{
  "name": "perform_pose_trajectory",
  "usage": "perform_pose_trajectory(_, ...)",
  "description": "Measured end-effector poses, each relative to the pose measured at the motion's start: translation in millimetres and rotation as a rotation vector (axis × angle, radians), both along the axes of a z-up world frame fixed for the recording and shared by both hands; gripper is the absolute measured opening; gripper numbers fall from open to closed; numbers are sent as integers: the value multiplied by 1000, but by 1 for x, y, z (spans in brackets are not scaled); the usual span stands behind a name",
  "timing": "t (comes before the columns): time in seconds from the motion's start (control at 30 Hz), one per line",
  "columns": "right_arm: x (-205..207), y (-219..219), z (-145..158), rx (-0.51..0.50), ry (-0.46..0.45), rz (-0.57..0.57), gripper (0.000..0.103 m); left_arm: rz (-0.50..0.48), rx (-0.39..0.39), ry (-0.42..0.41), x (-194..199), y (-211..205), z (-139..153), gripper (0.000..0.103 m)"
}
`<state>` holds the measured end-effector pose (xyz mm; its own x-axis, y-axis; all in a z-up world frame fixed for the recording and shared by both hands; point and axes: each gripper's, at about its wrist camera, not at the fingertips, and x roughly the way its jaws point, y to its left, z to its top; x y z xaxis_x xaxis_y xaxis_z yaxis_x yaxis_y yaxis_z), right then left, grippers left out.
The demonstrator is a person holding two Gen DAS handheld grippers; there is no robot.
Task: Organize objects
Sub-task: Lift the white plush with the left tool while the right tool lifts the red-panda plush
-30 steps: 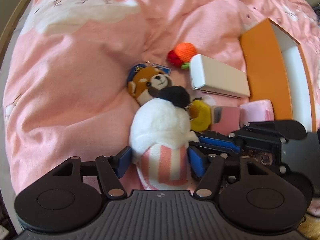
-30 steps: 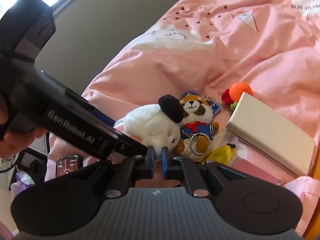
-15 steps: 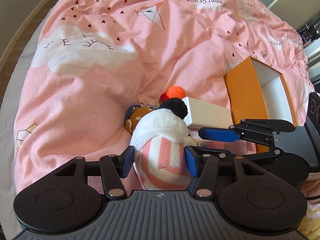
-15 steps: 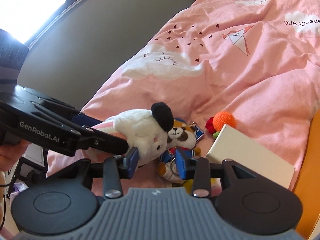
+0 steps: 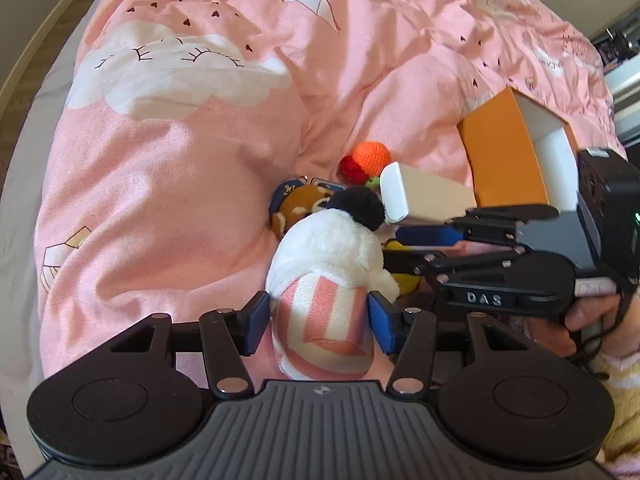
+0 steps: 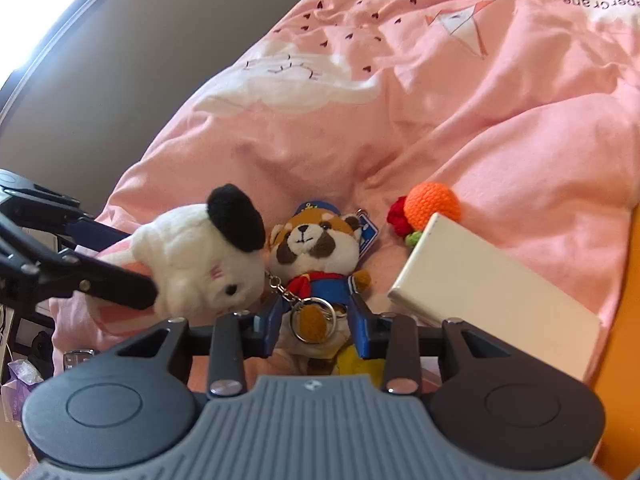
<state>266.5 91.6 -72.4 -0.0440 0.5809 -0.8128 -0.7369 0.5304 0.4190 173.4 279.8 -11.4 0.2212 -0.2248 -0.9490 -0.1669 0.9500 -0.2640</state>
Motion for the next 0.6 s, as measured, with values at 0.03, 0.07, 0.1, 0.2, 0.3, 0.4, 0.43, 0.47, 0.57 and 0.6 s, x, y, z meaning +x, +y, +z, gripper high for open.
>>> perform_pose_trajectory(0.03,0,4,-4,-9,5,4,39,-2,0,6,-1,0,-2,61)
perform_pose_trajectory(0.07,0,7,-8,-18,8,7,40,-4,0,15,-2,0,-4,61)
perform_pose_trajectory(0.1,-1,10,-12,-27,10,11,41,-10,6,18,-2,-1,-5,61)
perform_pose_trajectory(0.2,-4,23,-23,-58,14,36,45,-55,43,21,0,-9,-8,62)
perform_pose_trajectory(0.3,-8,33,-31,-90,-28,63,46,-167,127,29,2,-26,-10,67)
perform_pose_trajectory(0.4,-7,36,-39,-101,-23,63,46,-270,221,47,4,-46,-16,70)
perform_pose_trajectory(0.43,-6,36,-41,-99,-18,61,46,-297,249,54,4,-51,-19,71)
perform_pose_trajectory(0.47,-6,35,-41,-99,-17,63,46,-327,278,63,4,-56,-24,71)
perform_pose_trajectory(0.57,-6,34,-44,-110,-17,74,42,-339,299,69,3,-62,-31,67)
perform_pose_trajectory(0.6,-7,33,-44,-109,-16,72,41,-324,290,64,3,-60,-29,66)
